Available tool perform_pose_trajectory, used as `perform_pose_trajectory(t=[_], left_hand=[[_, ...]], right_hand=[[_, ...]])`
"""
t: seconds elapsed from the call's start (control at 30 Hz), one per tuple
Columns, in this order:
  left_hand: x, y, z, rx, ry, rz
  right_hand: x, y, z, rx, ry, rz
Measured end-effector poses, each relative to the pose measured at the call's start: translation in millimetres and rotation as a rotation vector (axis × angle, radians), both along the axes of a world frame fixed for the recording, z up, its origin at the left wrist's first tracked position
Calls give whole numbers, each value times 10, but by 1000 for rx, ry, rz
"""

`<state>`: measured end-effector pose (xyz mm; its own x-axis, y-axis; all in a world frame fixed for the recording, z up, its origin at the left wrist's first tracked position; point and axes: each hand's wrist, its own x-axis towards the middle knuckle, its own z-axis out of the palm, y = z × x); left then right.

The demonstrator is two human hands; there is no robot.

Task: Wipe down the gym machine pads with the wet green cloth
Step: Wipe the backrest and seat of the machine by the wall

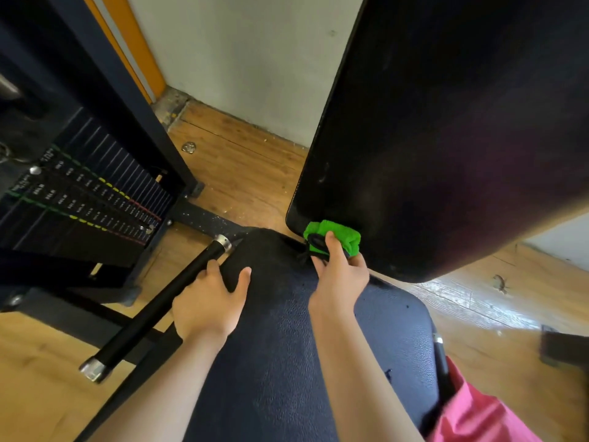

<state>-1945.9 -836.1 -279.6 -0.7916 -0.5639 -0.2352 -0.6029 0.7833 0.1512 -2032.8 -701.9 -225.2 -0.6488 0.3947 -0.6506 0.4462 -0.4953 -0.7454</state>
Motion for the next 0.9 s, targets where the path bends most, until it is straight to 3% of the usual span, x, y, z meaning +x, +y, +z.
perform_pose_trajectory(t=[0.2,0.53,0.8,0.9], left_hand=[[-5,4,6,-8,34,-7],[2,2,-65,-13,3,13],[-12,-5,-104,30,-5,18],[-14,-3,-91,25,1,17]], right_hand=[[82,-43,-279,65,-157,2],[-124,-433,179,-110,41,55],[19,-461,-141,-8,-134,84],[11,-488,-190,-50,-118,45]])
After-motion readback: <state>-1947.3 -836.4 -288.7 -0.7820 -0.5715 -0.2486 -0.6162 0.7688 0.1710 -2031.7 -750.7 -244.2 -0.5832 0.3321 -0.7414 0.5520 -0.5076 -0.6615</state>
